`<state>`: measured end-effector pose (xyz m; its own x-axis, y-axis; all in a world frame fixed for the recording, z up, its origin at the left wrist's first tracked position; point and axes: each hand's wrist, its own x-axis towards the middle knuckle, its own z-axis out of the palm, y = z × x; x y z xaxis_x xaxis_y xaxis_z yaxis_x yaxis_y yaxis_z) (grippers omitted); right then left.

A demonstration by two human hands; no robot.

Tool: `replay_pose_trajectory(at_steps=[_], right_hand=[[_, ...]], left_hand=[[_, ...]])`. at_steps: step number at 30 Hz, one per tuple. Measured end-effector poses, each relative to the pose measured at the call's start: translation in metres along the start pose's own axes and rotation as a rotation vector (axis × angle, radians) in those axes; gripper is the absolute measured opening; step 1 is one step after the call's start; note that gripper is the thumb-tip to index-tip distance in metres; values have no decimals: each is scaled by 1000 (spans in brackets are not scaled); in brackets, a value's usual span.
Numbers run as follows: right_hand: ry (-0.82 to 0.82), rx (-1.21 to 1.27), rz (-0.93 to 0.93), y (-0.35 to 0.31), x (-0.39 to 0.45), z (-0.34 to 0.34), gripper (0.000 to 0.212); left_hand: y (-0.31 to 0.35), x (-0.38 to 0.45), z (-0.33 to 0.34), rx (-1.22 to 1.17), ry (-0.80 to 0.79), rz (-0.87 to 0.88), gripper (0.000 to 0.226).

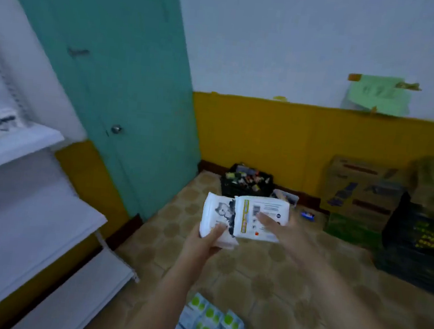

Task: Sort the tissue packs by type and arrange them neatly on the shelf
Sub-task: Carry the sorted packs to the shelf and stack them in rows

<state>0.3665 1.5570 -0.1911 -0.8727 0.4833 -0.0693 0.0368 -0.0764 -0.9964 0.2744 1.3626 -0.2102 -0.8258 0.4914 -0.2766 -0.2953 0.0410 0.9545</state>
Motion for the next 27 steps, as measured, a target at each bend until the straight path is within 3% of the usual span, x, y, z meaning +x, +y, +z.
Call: replay_pose_trajectory(at_steps=[4,9,11,12,14,15,16,21,27], right_hand=[[-170,35,-76,-45,9,80,96],[-267,56,-134,-70,29,195,124],[-340,60,-144,-83,34,253,121],[-387,51,-133,-94,29,285,106],[-422,44,-158,-103,25,344,51],[-432,33,-167,-107,21,372,35],[-453,20,-175,-110,19,400,32],[-551,28,-235,-122,29,519,53],[-574,-20,-300,-124,74,602,73]], left_hand=[[59,-31,-77,130,193,171,41],[110,-72,-201,192,513,277,85],[126,-92,-256,153,603,329,74],[134,-103,-282,124,641,362,65],[152,-125,-330,60,691,424,53],[159,-133,-353,42,699,450,46],[166,-140,-375,31,705,474,39],[195,-158,-477,28,764,516,37],[212,-131,-571,104,816,505,52]])
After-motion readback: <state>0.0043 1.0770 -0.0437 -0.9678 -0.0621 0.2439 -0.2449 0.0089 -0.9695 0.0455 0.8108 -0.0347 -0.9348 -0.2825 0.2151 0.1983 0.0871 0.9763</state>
